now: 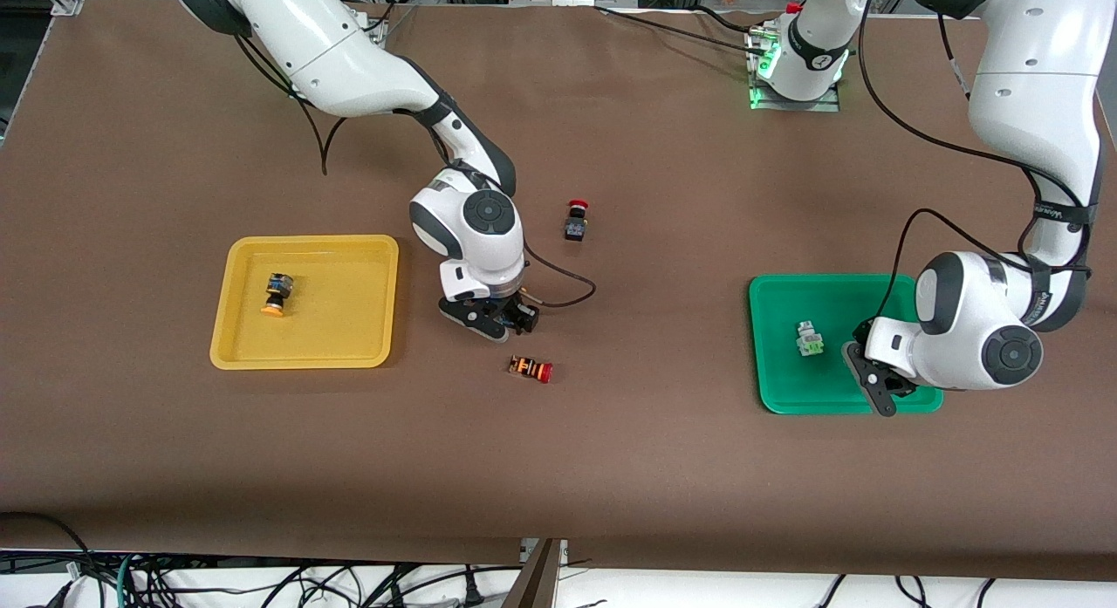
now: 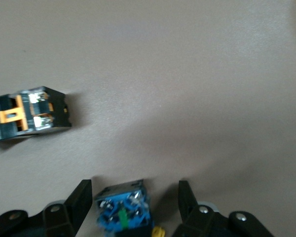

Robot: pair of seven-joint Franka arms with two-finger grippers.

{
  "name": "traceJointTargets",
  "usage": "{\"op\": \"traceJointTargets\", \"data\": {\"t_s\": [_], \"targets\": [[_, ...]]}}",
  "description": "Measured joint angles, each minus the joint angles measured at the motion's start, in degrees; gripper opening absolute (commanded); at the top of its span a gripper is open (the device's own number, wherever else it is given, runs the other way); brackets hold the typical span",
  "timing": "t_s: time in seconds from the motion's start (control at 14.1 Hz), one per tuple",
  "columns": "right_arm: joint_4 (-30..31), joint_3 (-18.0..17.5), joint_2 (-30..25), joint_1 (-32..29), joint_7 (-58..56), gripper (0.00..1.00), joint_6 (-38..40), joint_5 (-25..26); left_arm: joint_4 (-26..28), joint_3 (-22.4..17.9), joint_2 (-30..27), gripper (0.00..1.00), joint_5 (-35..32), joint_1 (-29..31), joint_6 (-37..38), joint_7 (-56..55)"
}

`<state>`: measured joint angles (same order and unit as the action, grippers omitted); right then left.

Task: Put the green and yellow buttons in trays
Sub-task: 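Place the green button in the green tray with the left gripper, then lower the yellow button into the yellow tray while the left gripper withdraws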

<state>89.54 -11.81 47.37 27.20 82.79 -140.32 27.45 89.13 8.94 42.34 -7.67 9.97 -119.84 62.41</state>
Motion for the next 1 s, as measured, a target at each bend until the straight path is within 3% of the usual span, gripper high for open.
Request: {"op": "traceJointTargets", "data": {"t_s": [0.14,0.21,0.43,0.71,1.0], "targets": [[-0.3,0.0,0.0,0.1,0.0,0.11,-0.3,0.2,0.7,0.3,-0.1,1.0,0.0,0.1,-0.8,0.7],[-0.5,0.0,0.0,0.1,0.0,0.0,-0.4,0.2,0.6,0.5,-0.8,1.0,0.0,0.0,-0.7,0.8],[-0.6,0.2,0.0,0.0,-0.1,0.0,-0.5,0.2,-0.6,1.5,-6.4,1.0,0.0,-0.3,4.8,-1.6],[-1.5,0.7,-0.8,-2.1,-3.7,0.0,0.3,-0.1,-4.5,4.4,-16.5,1.0,0.0,-0.8,19.9,-19.8],[-2.1,0.6,-6.2,-6.7,-20.3,0.0,7.4,-9.9,-12.4,6.9,-19.3,1.0,0.0,-2.4,30.0,-42.4]]}}
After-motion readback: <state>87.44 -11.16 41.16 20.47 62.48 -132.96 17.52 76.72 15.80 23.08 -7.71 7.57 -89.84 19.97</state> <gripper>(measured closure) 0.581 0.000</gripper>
